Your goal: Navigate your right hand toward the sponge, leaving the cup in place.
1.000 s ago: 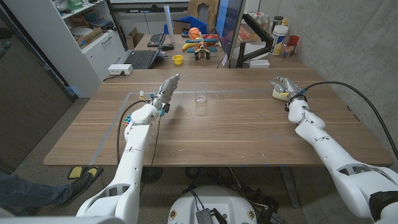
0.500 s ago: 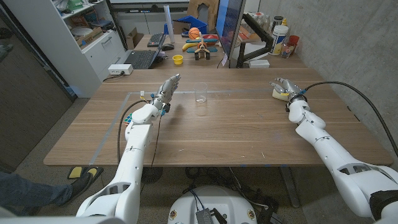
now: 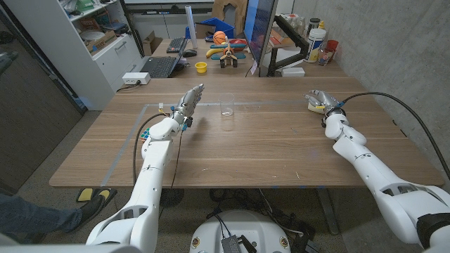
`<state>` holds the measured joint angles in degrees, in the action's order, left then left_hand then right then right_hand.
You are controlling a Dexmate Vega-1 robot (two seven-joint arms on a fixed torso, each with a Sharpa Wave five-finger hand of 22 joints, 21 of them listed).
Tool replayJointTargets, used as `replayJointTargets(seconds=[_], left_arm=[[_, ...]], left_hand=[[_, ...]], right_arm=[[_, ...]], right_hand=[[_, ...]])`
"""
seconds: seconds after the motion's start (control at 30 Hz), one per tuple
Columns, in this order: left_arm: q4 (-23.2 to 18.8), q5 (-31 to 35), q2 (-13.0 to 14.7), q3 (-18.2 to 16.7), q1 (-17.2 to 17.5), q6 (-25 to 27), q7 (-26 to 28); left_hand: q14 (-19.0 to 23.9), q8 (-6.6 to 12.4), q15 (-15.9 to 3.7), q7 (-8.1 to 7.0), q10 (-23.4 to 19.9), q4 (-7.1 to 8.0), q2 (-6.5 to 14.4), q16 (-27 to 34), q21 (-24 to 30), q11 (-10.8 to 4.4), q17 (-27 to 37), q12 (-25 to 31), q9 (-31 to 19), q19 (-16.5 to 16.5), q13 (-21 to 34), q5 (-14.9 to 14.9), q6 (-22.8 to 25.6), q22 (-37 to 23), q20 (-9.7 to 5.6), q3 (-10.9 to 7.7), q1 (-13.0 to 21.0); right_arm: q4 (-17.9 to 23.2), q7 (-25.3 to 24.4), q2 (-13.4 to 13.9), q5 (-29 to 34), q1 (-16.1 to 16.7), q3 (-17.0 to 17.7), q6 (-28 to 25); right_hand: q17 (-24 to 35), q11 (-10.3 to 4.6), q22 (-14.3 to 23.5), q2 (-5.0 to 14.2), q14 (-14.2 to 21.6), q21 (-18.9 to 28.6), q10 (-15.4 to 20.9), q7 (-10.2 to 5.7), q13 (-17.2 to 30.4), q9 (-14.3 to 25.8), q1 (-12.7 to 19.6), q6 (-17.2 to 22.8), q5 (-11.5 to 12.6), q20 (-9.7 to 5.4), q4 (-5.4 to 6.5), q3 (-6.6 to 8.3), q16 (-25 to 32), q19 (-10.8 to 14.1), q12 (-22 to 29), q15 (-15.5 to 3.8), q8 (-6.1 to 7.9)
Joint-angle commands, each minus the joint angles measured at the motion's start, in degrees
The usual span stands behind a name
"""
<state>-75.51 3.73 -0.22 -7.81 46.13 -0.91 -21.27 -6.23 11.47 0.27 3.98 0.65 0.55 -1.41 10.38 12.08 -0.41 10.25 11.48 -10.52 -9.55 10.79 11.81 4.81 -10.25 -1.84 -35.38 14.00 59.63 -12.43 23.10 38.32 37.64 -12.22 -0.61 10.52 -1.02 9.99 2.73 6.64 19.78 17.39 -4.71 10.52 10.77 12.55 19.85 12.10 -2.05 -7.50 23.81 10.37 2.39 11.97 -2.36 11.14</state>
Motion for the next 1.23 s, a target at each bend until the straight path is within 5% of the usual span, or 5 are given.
replayJointTargets(seconds=[0.03,1.23], left_arm=[[1.01,0.08,0.03,-0.01,-0.55,-0.12,0.05],[3.43,0.47,0.22,-0.16,-2.19,-0.72,0.1]], left_hand=[[-0.7,0.04,-0.07,0.16,-0.07,0.12,0.29,0.22,-0.2,-0.32,0.11,0.24,-0.29,-2.78,0.2,-0.2,0.61,-0.32,0.03,0.24,0.1],[-0.81,0.03,-0.14,0.19,0.02,0.13,0.43,0.22,-0.3,-0.45,0.12,0.21,-0.29,-3.09,0.21,-0.2,0.76,-0.35,0.26,0.47,0.09]], right_arm=[[-1.3,0.19,0.0,0.07,-0.78,-0.57,-0.42],[-4.44,-0.36,-0.35,-0.55,-2.72,-1.99,0.05]], right_hand=[[0.12,-0.32,0.26,-0.16,-0.03,-0.13,-0.16,-0.06,0.29,0.21,-0.43,0.01,0.28,-0.9,0.22,0.34,0.23,-0.18,-0.04,0.0,-0.06],[0.08,-0.3,0.29,-0.13,0.12,-0.71,-0.09,0.0,0.29,0.21,-0.46,-0.01,0.24,-0.87,0.18,0.42,0.36,0.05,0.13,-0.04,0.01]])
